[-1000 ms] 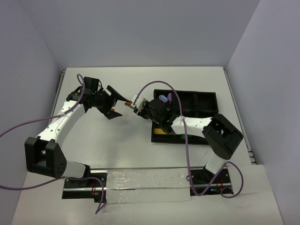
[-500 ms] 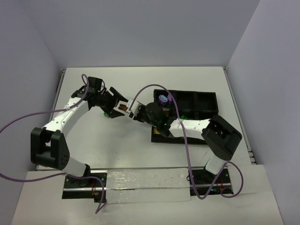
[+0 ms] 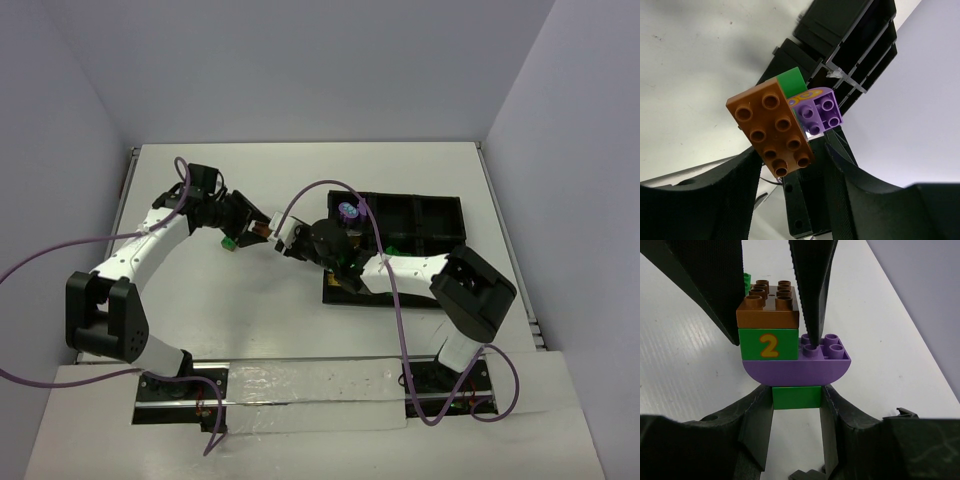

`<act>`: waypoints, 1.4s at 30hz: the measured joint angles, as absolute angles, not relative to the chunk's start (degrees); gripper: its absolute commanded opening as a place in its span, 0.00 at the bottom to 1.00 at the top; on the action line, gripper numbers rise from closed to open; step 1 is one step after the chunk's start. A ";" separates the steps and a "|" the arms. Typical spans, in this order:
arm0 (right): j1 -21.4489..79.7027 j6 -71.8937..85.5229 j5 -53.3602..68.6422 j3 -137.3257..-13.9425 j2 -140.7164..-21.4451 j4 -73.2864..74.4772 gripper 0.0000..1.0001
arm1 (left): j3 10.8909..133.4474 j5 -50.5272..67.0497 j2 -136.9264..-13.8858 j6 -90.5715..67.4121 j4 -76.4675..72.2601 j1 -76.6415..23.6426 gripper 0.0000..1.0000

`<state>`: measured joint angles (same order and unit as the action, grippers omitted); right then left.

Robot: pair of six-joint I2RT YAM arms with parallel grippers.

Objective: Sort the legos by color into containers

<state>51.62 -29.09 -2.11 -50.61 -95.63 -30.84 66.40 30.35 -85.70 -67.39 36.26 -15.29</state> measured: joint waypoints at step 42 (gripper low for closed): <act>51.96 -31.59 -3.74 -44.21 -92.02 -34.30 0.00 | 64.12 27.76 -86.28 -57.78 38.53 -7.57 0.00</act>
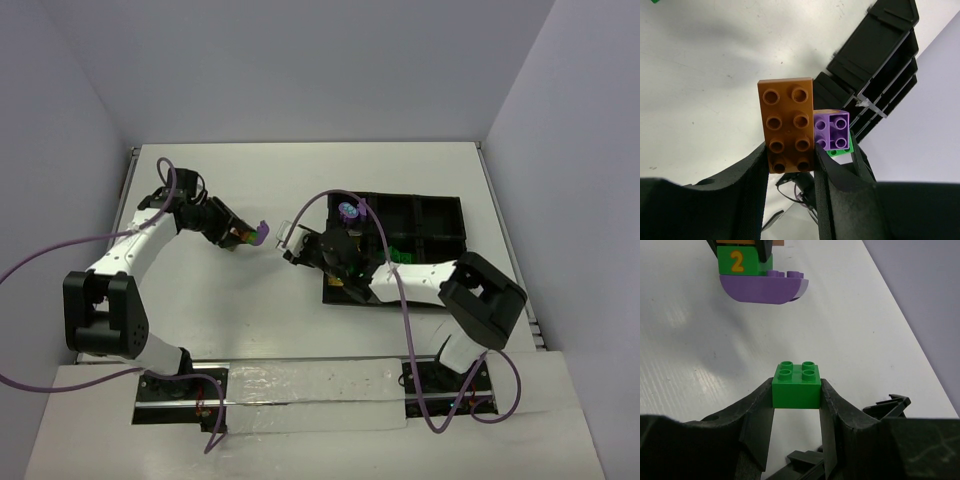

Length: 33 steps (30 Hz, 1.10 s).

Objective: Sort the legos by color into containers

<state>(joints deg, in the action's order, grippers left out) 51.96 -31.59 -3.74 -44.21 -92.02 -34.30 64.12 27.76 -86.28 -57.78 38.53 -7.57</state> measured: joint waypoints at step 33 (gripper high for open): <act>32.41 29.10 -26.37 -38.68 -51.41 26.21 0.00 | 75.22 12.19 -87.34 -45.81 43.59 -12.98 0.00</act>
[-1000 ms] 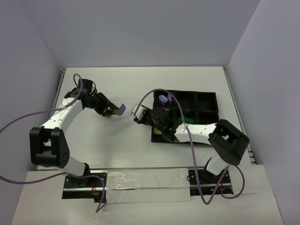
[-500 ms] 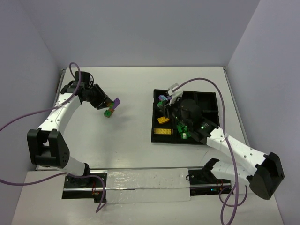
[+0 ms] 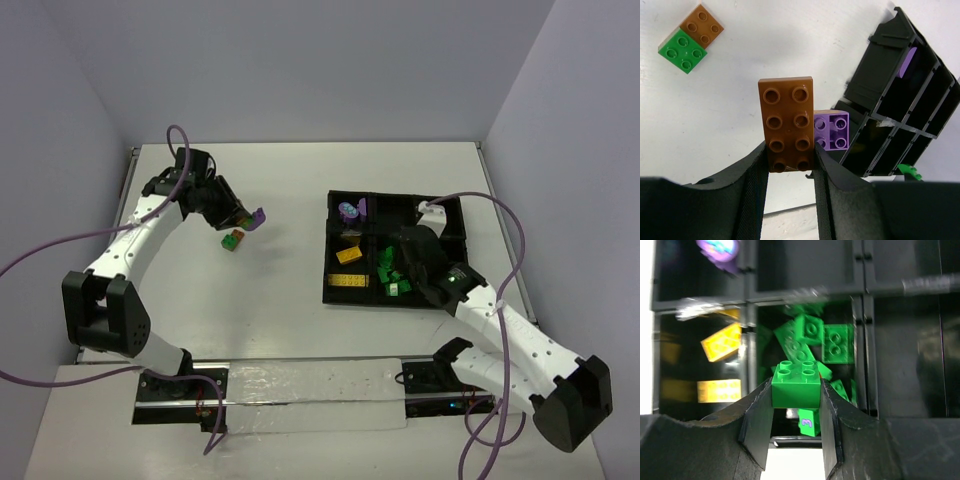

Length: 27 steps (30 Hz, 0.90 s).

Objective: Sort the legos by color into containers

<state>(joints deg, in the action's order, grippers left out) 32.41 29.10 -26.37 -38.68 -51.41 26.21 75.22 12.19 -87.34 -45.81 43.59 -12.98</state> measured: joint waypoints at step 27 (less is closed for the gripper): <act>38.86 30.53 -18.98 -62.61 -68.45 27.16 0.80 | 66.89 11.31 -84.99 -44.28 39.14 -14.67 0.00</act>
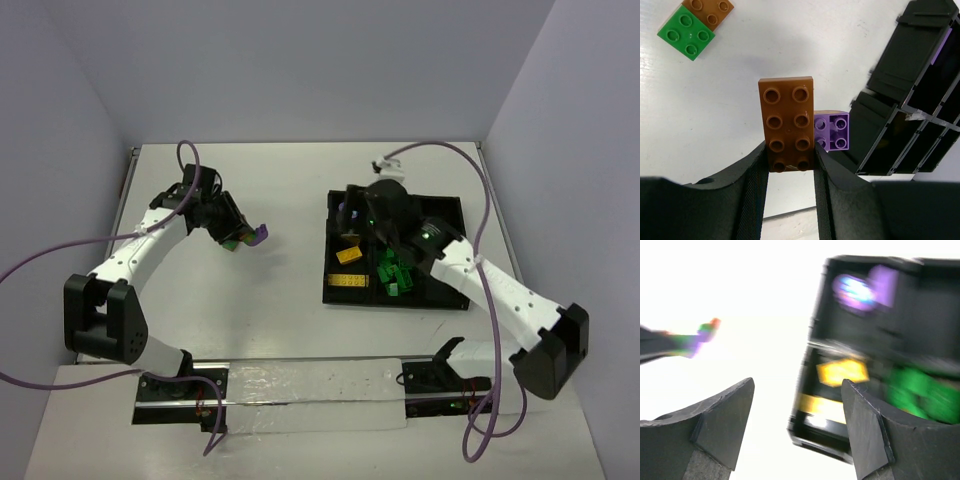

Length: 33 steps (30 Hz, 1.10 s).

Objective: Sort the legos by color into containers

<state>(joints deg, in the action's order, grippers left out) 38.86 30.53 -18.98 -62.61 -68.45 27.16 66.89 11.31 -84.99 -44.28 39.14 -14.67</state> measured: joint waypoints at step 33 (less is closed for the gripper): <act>42.05 44.60 12.94 -82.32 -106.09 9.61 0.67 | 61.83 13.76 -79.59 -44.34 30.56 -14.98 0.00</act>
